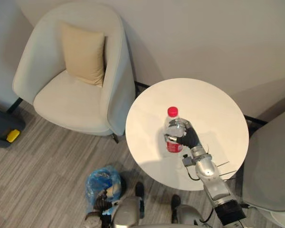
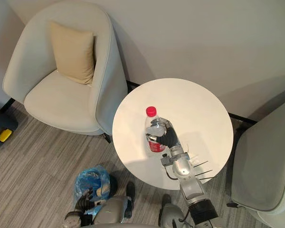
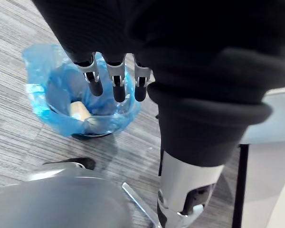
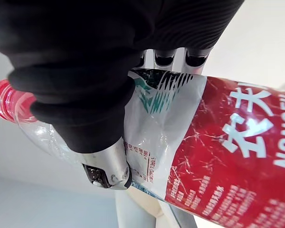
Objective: Gather rubbish on tea table into small bin, then transfer packed bag to large trash can.
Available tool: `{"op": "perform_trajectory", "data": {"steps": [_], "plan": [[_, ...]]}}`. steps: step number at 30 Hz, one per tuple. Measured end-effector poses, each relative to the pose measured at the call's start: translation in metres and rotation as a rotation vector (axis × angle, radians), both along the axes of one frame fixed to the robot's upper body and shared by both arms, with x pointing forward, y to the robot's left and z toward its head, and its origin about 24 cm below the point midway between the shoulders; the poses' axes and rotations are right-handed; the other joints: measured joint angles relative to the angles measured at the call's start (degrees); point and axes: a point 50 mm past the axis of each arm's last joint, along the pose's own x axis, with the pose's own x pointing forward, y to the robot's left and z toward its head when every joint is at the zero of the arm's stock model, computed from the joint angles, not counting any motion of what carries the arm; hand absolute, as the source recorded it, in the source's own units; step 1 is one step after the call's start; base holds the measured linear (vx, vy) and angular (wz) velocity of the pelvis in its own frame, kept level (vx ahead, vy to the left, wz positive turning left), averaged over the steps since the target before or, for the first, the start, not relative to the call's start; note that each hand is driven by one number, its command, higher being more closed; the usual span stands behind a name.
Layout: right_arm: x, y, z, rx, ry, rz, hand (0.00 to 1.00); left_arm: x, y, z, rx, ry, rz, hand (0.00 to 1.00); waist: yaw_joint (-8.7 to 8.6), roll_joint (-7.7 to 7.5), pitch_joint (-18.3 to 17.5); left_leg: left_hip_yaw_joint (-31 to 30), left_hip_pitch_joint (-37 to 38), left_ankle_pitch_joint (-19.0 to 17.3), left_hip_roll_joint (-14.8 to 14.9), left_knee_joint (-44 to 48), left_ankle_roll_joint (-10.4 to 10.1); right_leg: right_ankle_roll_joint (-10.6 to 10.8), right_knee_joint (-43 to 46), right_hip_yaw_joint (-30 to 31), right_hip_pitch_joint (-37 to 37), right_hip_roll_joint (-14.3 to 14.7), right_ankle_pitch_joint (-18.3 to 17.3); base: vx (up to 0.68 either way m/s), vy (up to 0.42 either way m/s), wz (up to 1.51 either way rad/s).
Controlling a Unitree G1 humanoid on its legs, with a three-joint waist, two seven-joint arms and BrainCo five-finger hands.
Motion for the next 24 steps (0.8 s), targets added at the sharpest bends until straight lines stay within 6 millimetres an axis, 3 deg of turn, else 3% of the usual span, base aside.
{"op": "perform_trajectory", "data": {"steps": [2,3,4,5,7,9,11,12,13,14,16,18,20,21,24], "plan": [[-0.007,0.004,0.004,0.031,-0.020,0.000,1.00,0.010,0.004,0.008,0.014,-0.058,-0.008,0.00,-0.94,-2.77,-0.4,-3.3,-1.8,-0.3,-2.6,2.9,0.5,3.4,13.5,7.0,-1.4,0.3,-7.7,-0.09,-0.067,1.02],[-0.009,0.004,0.005,0.037,-0.028,0.001,1.00,0.012,0.004,0.009,0.017,-0.067,-0.009,0.00,-0.84,-3.39,-0.7,-4.3,-2.5,-0.3,-3.4,3.6,0.5,3.4,14.7,8.1,-1.2,0.4,-8.9,-0.03,-0.120,1.07],[-0.010,0.008,0.010,0.045,-0.058,0.019,1.00,0.012,0.004,0.010,0.019,-0.071,-0.004,0.00,-0.26,-4.12,-1.2,-5.7,-4.7,-0.1,-4.4,5.1,0.1,1.2,13.0,10.2,-0.6,0.3,-11.1,-0.07,-0.151,0.61],[-0.010,0.012,0.012,0.032,-0.075,0.033,1.00,0.013,0.001,0.010,0.010,-0.077,0.007,0.00,1.07,-3.83,-1.2,-6.3,-5.7,1.0,-4.2,4.9,-0.7,-1.5,10.0,10.3,-0.2,0.8,-11.8,-0.12,-0.153,0.51],[-0.010,0.013,0.010,0.017,-0.067,0.040,1.00,0.008,-0.002,0.009,-0.006,-0.074,0.031,0.00,0.84,-2.19,-1.0,-9.2,-5.4,4.6,-3.5,1.0,-1.6,-2.4,7.8,7.5,0.4,2.0,-10.0,-0.23,-0.169,0.61],[-0.011,0.011,0.007,0.016,-0.055,0.024,1.00,0.004,-0.002,0.008,-0.006,-0.070,0.031,0.00,0.87,-1.63,-1.0,-10.3,-4.8,7.8,-2.8,-1.4,-2.2,-3.4,7.6,5.3,0.7,3.1,-9.3,-0.22,-0.167,0.69],[-0.010,-0.005,0.001,0.017,-0.031,-0.056,1.00,0.005,-0.008,0.008,-0.014,-0.073,0.015,0.00,0.69,-0.61,-0.7,-6.4,-3.9,16.1,-2.0,-7.3,-2.1,-6.2,4.2,0.7,1.8,2.7,-5.5,-0.26,-0.091,0.80],[-0.010,-0.009,0.000,0.021,-0.031,-0.079,1.00,0.006,-0.009,0.009,-0.015,-0.078,0.005,0.00,0.57,-0.57,-0.7,-3.2,-4.2,15.8,-1.7,-5.8,-1.8,-6.2,3.1,-0.6,1.8,2.3,-4.6,-0.24,-0.038,0.78],[-0.010,-0.016,-0.001,0.022,-0.027,-0.109,1.00,0.008,-0.012,0.010,-0.021,-0.083,-0.012,0.00,0.36,-0.52,-0.8,1.6,-5.1,11.8,-1.1,0.3,1.5,-6.3,1.5,-2.3,1.8,1.5,-3.2,-0.24,-0.079,0.79],[-0.010,-0.023,-0.002,0.020,-0.024,-0.139,1.00,0.008,-0.014,0.010,-0.027,-0.083,-0.024,0.00,-0.27,-0.56,-0.8,5.2,-5.1,7.0,-0.6,5.8,3.3,-6.3,-0.2,-4.0,2.1,0.5,-1.8,-0.25,-0.088,0.98],[-0.009,-0.035,-0.005,0.009,-0.013,-0.194,1.00,0.007,-0.018,0.009,-0.031,-0.077,-0.043,0.00,-1.38,-0.26,-1.3,10.0,-2.0,0.6,1.8,10.6,2.2,-6.0,-3.1,-7.3,2.6,-0.7,0.5,-0.20,-0.014,0.99],[-0.009,-0.040,-0.004,0.009,-0.013,-0.221,1.00,0.007,-0.024,0.008,-0.035,-0.075,-0.073,0.00,-2.57,0.31,-1.8,12.0,4.6,-2.8,3.6,4.9,-0.3,-5.0,-5.3,-11.5,2.7,-1.7,1.9,-0.20,0.103,1.14],[-0.009,-0.043,-0.004,0.011,-0.013,-0.241,1.00,0.007,-0.029,0.007,-0.041,-0.070,-0.094,0.00,-2.37,1.47,-2.6,11.9,8.5,-3.1,4.1,-3.3,-1.2,-3.8,-6.2,-13.7,2.7,-1.4,2.8,-0.12,0.134,0.82],[-0.009,-0.046,-0.006,0.019,-0.001,-0.262,1.00,0.007,-0.029,0.007,-0.039,-0.063,-0.098,0.00,-2.03,0.91,-2.9,11.6,9.1,-1.8,3.3,-5.8,-2.7,-3.2,-6.6,-14.5,3.0,-2.0,3.8,-0.07,0.154,0.57],[-0.009,-0.038,-0.012,0.056,0.026,-0.262,1.00,0.002,-0.025,0.004,-0.029,-0.040,-0.100,0.00,-0.68,0.12,-3.8,10.3,10.2,-1.8,1.9,-5.9,-2.6,-1.8,-10.0,-15.4,6.1,-2.8,5.8,-0.05,0.142,0.26]]}}
